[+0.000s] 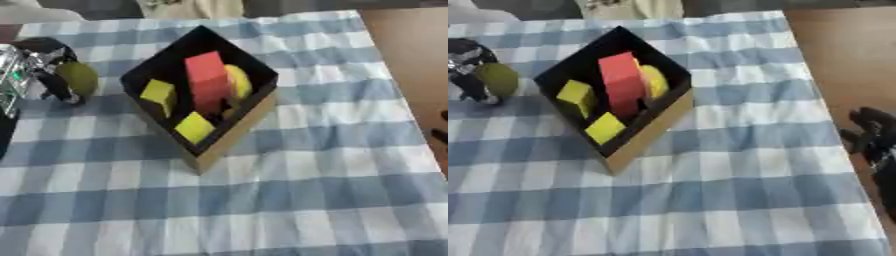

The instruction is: Pick up objects on the table and place them in the box.

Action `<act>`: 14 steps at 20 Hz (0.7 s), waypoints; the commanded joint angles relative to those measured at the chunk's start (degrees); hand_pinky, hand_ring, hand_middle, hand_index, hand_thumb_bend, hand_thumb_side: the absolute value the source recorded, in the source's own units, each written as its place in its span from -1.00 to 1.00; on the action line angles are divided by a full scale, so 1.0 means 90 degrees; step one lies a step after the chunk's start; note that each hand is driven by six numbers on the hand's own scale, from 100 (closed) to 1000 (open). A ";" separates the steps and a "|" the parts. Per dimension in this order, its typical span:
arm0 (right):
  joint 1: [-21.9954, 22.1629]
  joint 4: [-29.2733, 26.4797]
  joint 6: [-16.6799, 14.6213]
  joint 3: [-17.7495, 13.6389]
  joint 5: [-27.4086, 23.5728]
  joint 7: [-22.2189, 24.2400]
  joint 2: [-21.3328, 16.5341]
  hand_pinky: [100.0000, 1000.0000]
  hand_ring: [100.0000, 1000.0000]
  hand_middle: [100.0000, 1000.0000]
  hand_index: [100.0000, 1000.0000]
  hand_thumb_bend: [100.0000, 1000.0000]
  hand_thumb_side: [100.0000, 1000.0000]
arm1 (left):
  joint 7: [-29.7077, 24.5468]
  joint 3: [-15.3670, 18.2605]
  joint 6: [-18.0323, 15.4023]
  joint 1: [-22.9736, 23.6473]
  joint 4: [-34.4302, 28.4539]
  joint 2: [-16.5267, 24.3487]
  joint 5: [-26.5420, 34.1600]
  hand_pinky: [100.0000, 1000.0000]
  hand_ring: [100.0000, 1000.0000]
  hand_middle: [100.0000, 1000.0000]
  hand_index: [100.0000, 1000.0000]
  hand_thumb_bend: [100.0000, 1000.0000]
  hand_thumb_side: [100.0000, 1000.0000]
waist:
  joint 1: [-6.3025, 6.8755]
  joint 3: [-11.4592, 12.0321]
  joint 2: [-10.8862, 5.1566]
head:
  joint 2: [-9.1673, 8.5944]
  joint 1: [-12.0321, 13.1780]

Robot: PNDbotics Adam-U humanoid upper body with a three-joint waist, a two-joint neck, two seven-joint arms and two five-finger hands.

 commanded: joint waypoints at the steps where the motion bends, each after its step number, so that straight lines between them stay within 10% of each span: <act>1: -0.0022 -0.0127 0.0023 -0.0044 0.0039 0.0007 -0.0054 0.80 1.00 -0.31 0.65 -1.00 0.27 | -0.0121 0.0051 0.0011 -0.0094 -0.0010 0.0210 -0.0143 0.50 0.45 0.24 0.43 -0.12 -1.00 | -0.0091 -0.0003 -0.0017 | -0.0060 0.0004; 6: -0.0015 -0.0127 0.0049 -0.0047 0.0049 0.0014 -0.0045 0.80 1.00 -0.31 0.65 -1.00 0.28 | 0.0078 0.0068 0.0137 -0.0066 -0.0183 0.0191 0.0021 0.40 0.32 0.09 0.32 -0.62 -0.99 | -0.0087 -0.0005 -0.0029 | -0.0046 -0.0007; 14: 0.0008 -0.0127 0.0062 -0.0048 0.0033 0.0028 -0.0085 0.81 1.00 -0.30 0.65 -1.00 0.26 | 0.0222 -0.0137 0.0227 -0.0116 -0.1094 0.0326 0.0356 0.37 0.27 0.04 0.28 -0.80 -0.99 | -0.0064 0.0019 -0.0095 | 0.0011 -0.0070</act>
